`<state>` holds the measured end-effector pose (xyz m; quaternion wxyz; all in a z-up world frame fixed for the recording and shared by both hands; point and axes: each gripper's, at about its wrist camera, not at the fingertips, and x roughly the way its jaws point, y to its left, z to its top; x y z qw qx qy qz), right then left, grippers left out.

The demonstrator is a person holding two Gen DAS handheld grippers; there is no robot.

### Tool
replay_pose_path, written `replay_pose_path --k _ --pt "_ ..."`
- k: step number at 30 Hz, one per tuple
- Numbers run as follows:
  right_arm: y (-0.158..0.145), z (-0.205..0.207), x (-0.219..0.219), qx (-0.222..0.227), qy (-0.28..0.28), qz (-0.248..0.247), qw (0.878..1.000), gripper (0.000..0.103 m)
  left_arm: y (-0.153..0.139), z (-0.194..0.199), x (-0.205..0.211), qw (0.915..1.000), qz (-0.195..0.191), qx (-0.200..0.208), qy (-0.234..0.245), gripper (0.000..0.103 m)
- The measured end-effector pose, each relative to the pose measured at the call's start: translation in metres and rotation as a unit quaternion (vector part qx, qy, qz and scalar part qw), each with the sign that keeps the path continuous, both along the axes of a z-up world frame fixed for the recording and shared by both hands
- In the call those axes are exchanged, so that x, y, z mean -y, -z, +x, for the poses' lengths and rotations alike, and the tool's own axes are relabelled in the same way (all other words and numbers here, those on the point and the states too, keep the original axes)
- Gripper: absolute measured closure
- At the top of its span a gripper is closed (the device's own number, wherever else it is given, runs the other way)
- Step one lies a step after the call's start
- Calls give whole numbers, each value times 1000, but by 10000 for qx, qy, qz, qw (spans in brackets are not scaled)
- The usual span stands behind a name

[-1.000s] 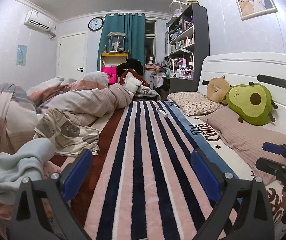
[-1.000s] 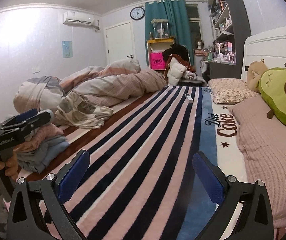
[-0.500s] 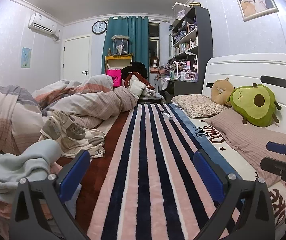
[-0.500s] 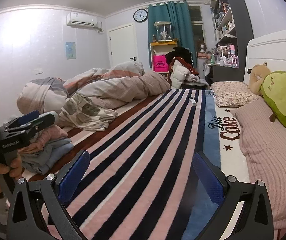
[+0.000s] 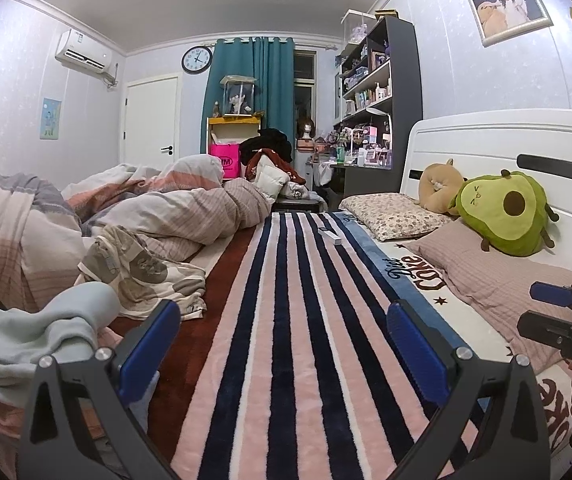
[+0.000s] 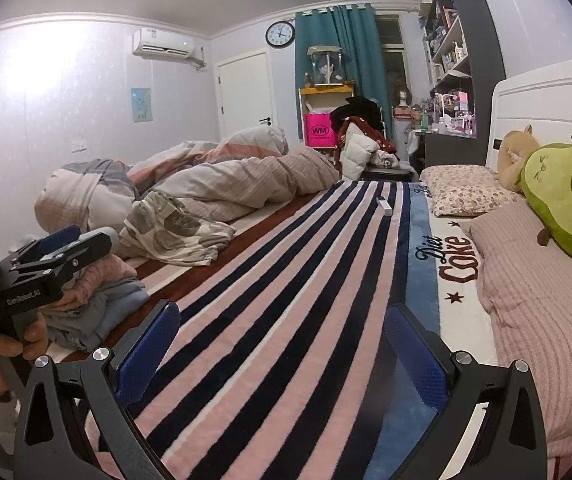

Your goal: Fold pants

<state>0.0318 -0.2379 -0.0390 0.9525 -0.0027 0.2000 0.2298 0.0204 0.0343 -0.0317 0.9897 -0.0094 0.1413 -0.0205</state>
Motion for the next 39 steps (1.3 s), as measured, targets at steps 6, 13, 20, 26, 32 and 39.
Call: replay_pose_path --k 6,13,20,26,32,39 --pt "-1 0 4 -22 51 22 10000 1 -1 -1 2 10000 5 5 3 1" --pt "-1 0 5 -5 67 24 10000 1 -1 -1 3 10000 -5 15 10 1" --pt "-2 -1 6 16 83 40 10000 1 -1 -1 3 10000 2 13 4 1" --pt "-2 -1 7 -38 75 33 10000 1 0 -1 4 10000 18 14 0 1" --pt "0 0 9 -23 155 62 9999 1 -4 0 7 10000 -2 4 -24 1" --pt "1 0 11 14 191 55 9998 1 -4 0 6 10000 13 8 -20 1"
